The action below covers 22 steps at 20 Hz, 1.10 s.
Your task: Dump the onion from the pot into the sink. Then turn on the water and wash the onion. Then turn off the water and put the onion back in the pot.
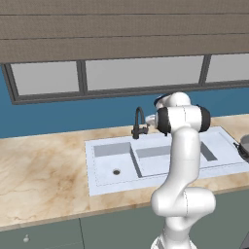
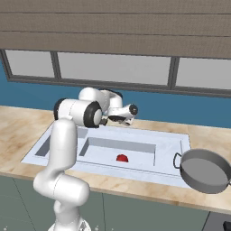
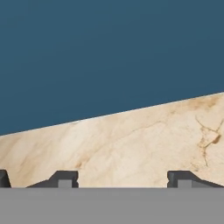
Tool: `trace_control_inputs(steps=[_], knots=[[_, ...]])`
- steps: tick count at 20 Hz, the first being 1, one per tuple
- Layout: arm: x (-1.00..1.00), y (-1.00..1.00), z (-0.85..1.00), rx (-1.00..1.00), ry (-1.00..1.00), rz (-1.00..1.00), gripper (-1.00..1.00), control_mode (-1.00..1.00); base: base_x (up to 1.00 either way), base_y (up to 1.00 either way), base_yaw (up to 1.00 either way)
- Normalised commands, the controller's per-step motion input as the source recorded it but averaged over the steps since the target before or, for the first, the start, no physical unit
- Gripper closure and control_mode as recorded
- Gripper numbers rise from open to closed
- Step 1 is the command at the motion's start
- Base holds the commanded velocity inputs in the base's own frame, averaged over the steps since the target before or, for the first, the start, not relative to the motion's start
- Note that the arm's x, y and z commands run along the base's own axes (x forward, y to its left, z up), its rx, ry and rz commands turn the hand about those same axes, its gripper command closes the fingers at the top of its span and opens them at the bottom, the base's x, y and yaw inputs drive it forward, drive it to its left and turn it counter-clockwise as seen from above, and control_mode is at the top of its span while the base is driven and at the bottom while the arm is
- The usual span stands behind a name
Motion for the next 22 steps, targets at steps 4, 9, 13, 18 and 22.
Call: trace_control_inputs(steps=[4, 9, 13, 18, 22], knots=[[0.03, 0.74, 0.04, 0.08, 0.00, 0.00, -1.00, -1.00, 0.00, 0.00, 0.00], [0.09, 0.63, 0.04, 0.06, 0.00, 0.00, -1.00, -1.00, 0.00, 0.00, 0.00], [0.08, 0.58, 0.11, 0.02, 0.00, 0.00, -1.00, -1.00, 0.00, 0.00, 0.00], [0.01, 0.36, 0.24, 0.00, -0.01, 0.00, -1.00, -1.00, 0.00, 0.00, 0.00], [-0.17, -0.16, 0.64, -0.02, -0.06, -0.01, -1.00, -1.00, 0.00, 0.00, 0.00]])
